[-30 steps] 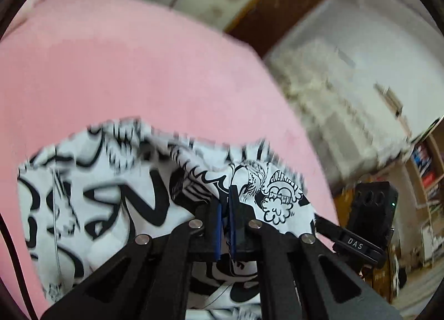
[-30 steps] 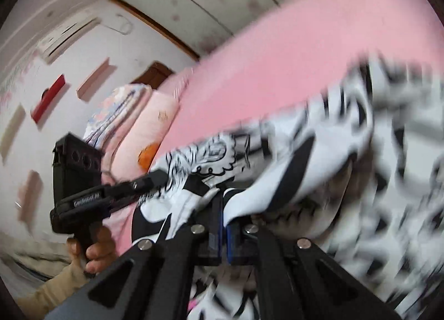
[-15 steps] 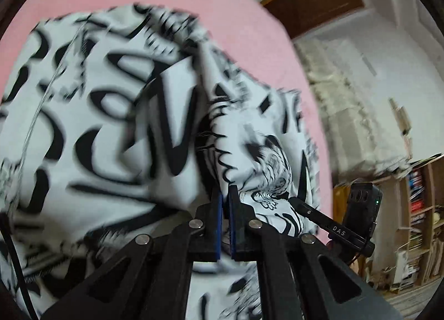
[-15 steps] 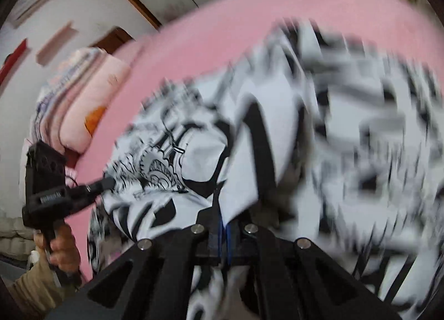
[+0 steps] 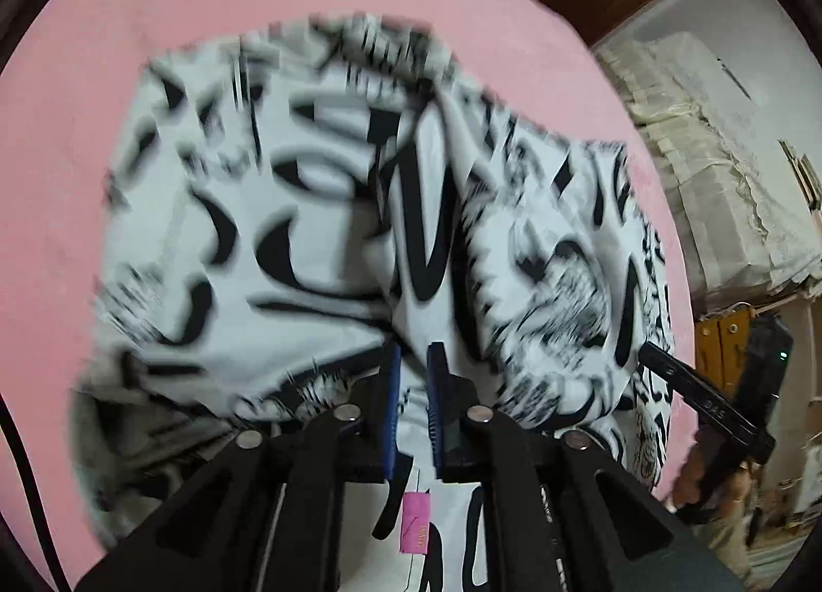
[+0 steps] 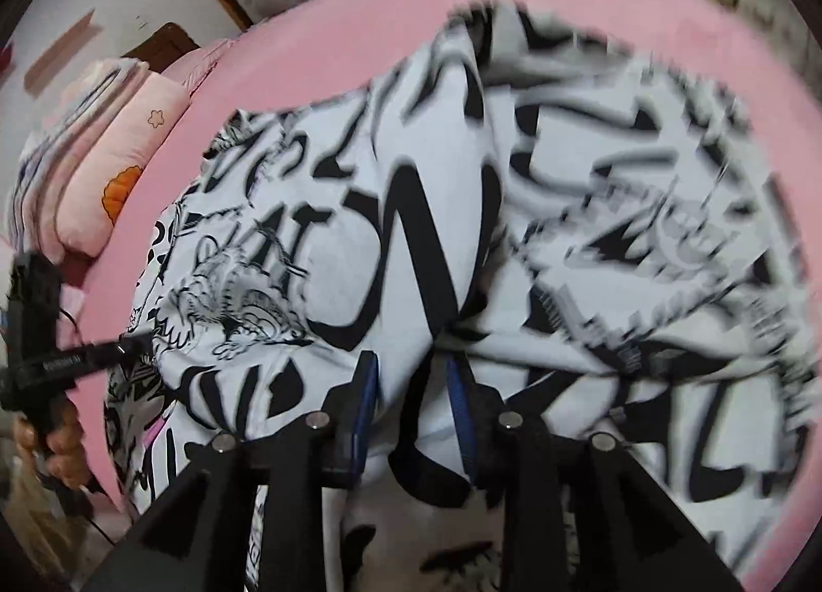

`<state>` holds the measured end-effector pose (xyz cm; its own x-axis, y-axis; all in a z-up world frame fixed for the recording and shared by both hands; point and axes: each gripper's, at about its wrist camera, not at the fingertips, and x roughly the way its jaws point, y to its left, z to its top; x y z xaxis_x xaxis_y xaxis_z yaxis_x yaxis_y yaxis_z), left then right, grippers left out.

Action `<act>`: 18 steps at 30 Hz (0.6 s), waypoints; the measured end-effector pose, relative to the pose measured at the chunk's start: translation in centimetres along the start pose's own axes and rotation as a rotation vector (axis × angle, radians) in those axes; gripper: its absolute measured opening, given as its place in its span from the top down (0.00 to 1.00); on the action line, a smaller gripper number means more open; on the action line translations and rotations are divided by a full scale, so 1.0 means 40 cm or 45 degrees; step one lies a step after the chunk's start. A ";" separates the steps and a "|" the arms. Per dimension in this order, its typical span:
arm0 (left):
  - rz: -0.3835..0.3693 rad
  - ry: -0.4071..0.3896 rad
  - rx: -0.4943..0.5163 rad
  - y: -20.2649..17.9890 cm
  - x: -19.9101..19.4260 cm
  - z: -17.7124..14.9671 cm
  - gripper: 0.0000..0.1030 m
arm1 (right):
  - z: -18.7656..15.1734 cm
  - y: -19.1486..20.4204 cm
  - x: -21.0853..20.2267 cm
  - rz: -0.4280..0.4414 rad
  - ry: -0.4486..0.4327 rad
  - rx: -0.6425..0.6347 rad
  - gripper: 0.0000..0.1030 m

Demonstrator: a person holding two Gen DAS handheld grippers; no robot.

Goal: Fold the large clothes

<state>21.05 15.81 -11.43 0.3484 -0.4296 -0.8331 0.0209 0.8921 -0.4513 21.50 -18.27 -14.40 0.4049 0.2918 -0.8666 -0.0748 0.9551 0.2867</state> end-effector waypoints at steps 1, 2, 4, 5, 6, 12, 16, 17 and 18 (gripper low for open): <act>0.013 -0.035 0.016 -0.009 -0.018 0.003 0.86 | -0.001 0.010 -0.019 -0.026 -0.030 -0.024 0.73; 0.020 -0.066 0.032 -0.022 -0.035 0.013 0.82 | 0.008 0.018 -0.046 -0.049 -0.071 -0.049 0.73; 0.043 -0.146 0.089 -0.069 -0.058 0.041 0.76 | 0.026 0.030 -0.075 -0.064 -0.130 -0.080 0.73; 0.044 -0.167 0.104 -0.091 -0.061 0.063 0.72 | 0.037 0.041 -0.082 -0.068 -0.153 -0.096 0.73; 0.043 -0.193 0.128 -0.116 -0.055 0.079 0.70 | 0.051 0.055 -0.086 -0.074 -0.183 -0.117 0.73; 0.009 -0.158 0.148 -0.206 0.084 0.132 0.69 | 0.134 0.147 -0.010 -0.032 -0.243 -0.177 0.73; 0.188 -0.111 0.156 -0.196 0.202 0.129 0.69 | 0.148 0.159 0.088 -0.130 -0.220 -0.229 0.73; 0.211 -0.104 0.137 -0.180 0.228 0.129 0.70 | 0.149 0.142 0.120 -0.208 -0.197 -0.242 0.73; 0.203 -0.105 0.109 -0.158 0.250 0.132 0.71 | 0.148 0.122 0.141 -0.254 -0.185 -0.241 0.76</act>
<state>29.34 6.61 -15.23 0.4292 -0.2723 -0.8612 0.0377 0.9581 -0.2841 28.84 -12.28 -15.48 0.5536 0.0999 -0.8268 -0.1436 0.9894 0.0234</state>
